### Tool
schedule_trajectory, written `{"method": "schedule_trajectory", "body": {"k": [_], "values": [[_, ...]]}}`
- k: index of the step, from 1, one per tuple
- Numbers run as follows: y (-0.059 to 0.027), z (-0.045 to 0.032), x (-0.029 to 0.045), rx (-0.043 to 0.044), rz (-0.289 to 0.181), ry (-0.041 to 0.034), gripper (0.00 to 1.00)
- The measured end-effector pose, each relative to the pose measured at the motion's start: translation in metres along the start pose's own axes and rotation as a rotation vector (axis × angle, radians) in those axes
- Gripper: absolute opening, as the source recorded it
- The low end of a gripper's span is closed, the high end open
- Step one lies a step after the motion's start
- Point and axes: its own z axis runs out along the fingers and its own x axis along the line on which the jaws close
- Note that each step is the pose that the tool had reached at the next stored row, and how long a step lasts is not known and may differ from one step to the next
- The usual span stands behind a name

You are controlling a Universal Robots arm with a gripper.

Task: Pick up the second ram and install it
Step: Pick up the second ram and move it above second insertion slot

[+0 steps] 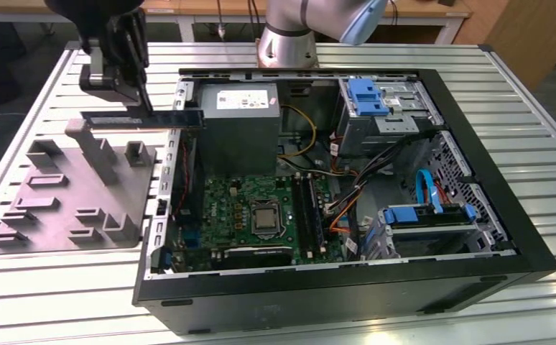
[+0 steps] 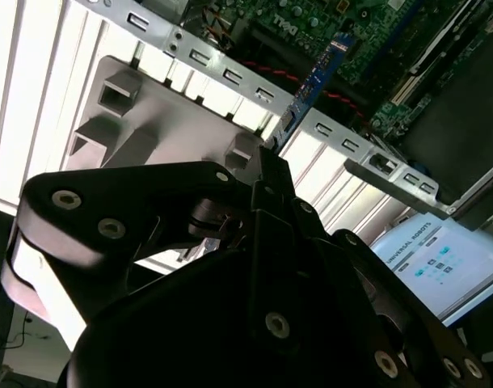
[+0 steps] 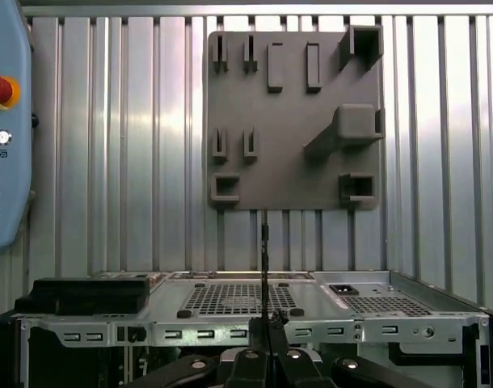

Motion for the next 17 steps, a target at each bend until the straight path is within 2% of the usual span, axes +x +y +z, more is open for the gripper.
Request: {"method": "schedule_trajectory", "body": {"k": [17], "values": [[-0.0431,-0.001,-0.001,-0.0032,0.0,0.0002,0.11]]}}
